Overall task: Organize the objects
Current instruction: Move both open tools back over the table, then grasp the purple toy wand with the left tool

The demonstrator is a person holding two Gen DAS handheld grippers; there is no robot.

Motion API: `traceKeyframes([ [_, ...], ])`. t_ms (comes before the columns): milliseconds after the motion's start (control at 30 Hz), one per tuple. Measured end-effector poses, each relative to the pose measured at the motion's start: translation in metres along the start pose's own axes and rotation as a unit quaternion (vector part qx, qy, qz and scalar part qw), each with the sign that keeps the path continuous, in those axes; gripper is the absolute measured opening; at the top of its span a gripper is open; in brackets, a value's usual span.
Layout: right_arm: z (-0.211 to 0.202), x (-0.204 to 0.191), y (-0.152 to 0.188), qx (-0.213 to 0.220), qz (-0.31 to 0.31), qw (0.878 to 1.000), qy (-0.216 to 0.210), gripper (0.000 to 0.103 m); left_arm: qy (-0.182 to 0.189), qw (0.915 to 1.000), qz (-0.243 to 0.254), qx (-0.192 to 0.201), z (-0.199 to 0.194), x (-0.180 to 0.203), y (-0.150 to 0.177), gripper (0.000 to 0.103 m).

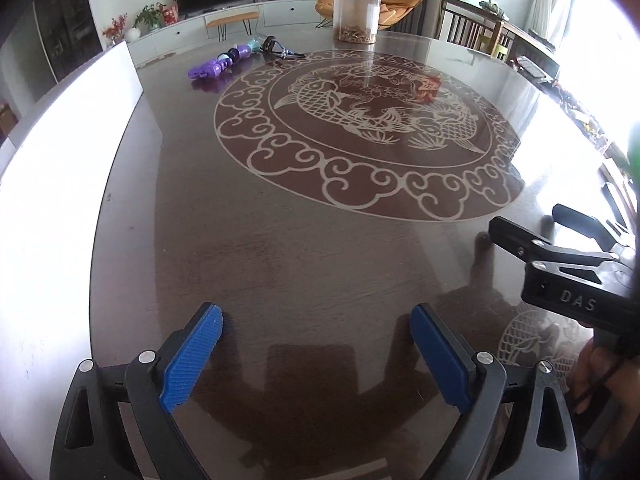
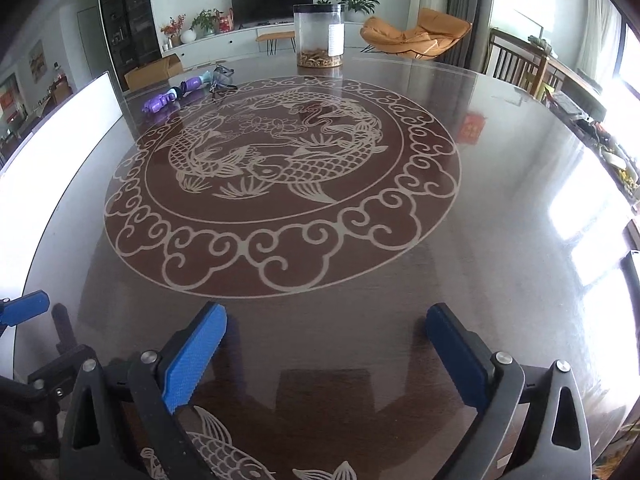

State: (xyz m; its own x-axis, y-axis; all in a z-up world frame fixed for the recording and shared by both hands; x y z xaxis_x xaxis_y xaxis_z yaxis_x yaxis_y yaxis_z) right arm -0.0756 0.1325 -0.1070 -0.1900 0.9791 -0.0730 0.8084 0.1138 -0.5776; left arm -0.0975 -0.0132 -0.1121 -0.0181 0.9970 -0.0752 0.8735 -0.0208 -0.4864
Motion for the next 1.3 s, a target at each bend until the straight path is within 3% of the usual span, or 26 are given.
traceKeyframes([
  [67, 0.000, 0.000, 0.000, -0.001, 0.000, 1.000, 0.000, 0.103, 0.001, 1.0000, 0.004, -0.006, 0.003, 0.002, -0.002, 0.103],
  [233, 0.000, -0.001, 0.000, -0.001, 0.000, 1.000, 0.000, 0.103, 0.000, 0.9996, 0.002, -0.027, 0.008, 0.002, -0.009, 0.103],
  [400, 0.000, 0.000, 0.000, -0.001, 0.000, 1.000, 0.000, 0.103, 0.003, 0.9998, 0.006, -0.021, 0.011, 0.000, -0.012, 0.103],
  [500, 0.000, -0.001, 0.000, -0.001, -0.001, 1.000, 0.000, 0.103, 0.012, 0.9983, 0.027, -0.049, 0.021, -0.001, -0.029, 0.103],
  [633, 0.000, -0.001, 0.000, -0.001, -0.001, 1.000, 0.000, 0.103, 0.030, 0.9920, 0.076, -0.096, 0.042, -0.010, -0.067, 0.103],
  [767, 0.000, -0.001, 0.000, -0.001, -0.001, 1.000, 0.000, 0.103, 0.014, 0.9949, 0.076, -0.065, 0.050, -0.041, -0.129, 0.103],
  [900, 0.000, -0.001, 0.000, -0.001, -0.001, 1.000, 0.000, 0.103, -0.010, 0.9972, 0.014, -0.073, 0.081, -0.082, -0.198, 0.103],
  [1067, 0.000, -0.001, 0.001, -0.001, -0.001, 1.000, 0.000, 0.103, -0.045, 0.9952, -0.043, -0.076, 0.128, -0.111, -0.253, 0.103],
  [1300, 0.001, -0.001, 0.000, -0.001, -0.002, 1.000, 0.000, 0.103, -0.038, 0.9941, -0.054, -0.086, 0.172, -0.112, -0.290, 0.103],
])
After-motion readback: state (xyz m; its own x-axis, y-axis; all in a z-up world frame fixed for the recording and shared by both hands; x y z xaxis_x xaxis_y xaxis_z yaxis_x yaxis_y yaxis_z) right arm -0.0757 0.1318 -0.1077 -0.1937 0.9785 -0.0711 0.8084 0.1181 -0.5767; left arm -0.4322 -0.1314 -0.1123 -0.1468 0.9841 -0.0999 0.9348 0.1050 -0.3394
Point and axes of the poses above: each gripper's, at about its wrist camera, not at the fingertips, and z roughly the way its jaws point, x to its right, y to its underside, the point moved 5 cm from there along z, roughly the way its jaws point, and after that the axes turned 6 degrees about -y, right-handed, at the moved point
